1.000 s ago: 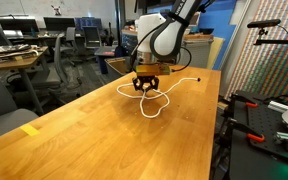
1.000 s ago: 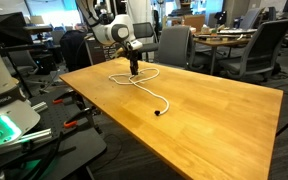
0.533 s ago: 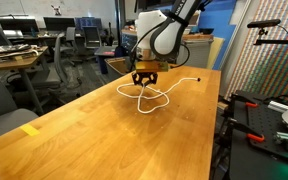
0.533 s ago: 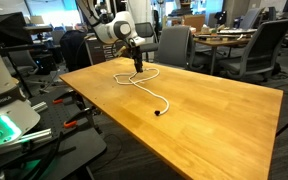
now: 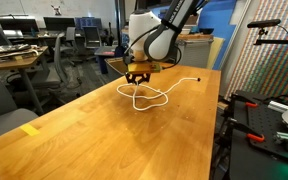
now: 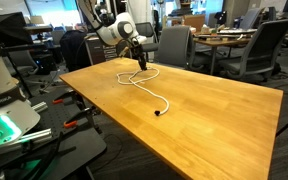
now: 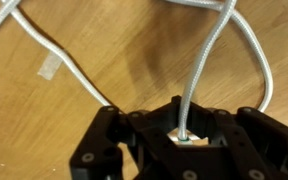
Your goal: Make a knot with the object on the table
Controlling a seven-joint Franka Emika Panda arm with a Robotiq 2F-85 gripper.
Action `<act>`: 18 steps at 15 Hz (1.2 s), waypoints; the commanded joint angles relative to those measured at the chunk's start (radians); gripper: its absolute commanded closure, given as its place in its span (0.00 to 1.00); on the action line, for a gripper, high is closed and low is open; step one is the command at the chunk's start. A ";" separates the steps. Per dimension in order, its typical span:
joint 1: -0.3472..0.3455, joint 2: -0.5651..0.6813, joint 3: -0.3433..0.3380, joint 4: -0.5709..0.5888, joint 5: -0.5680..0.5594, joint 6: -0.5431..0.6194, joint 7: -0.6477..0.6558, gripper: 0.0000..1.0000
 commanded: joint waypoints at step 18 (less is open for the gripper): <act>-0.386 -0.201 0.263 -0.301 0.056 0.343 -0.575 0.00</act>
